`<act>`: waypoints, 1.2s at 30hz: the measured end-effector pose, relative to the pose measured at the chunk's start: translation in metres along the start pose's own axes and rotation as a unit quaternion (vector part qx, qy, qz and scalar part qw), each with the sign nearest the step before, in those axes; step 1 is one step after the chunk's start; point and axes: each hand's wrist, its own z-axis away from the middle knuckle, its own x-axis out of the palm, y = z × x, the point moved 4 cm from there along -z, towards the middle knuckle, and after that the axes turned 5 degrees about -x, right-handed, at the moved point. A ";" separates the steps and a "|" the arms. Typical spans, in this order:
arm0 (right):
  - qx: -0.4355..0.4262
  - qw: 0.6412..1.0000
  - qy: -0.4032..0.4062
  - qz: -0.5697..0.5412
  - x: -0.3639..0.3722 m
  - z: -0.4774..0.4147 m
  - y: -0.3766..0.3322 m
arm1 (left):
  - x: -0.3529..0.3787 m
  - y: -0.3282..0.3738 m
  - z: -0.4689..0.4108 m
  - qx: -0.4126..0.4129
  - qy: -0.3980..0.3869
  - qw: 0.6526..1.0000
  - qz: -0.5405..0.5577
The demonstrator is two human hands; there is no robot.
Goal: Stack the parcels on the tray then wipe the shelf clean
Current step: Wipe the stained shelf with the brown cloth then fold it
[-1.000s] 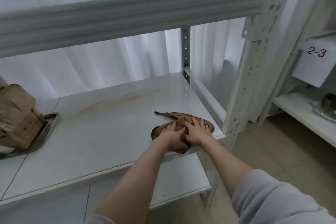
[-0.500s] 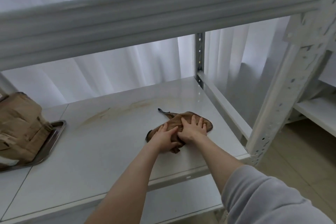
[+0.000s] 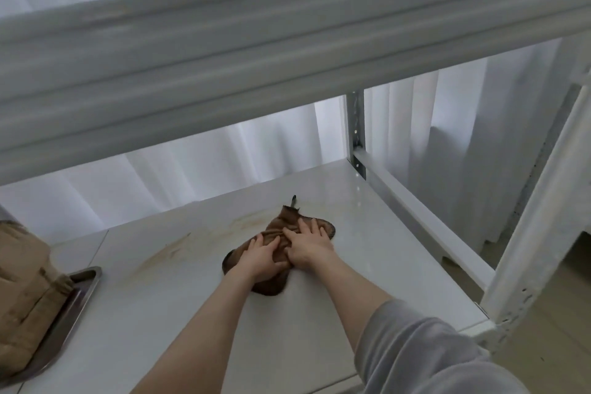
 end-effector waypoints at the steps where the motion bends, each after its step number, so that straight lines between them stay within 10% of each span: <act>1: 0.017 1.000 0.011 -0.008 -0.006 -0.003 0.015 | -0.001 0.014 -0.008 0.016 0.000 1.000 -0.001; 17: 0.175 0.980 0.090 -0.030 -0.051 -0.032 0.122 | -0.013 0.127 -0.062 0.160 0.019 0.987 -0.019; 36: -0.122 0.990 -0.067 0.017 0.023 -0.052 -0.089 | 0.000 -0.098 -0.010 -0.116 0.027 0.993 -0.017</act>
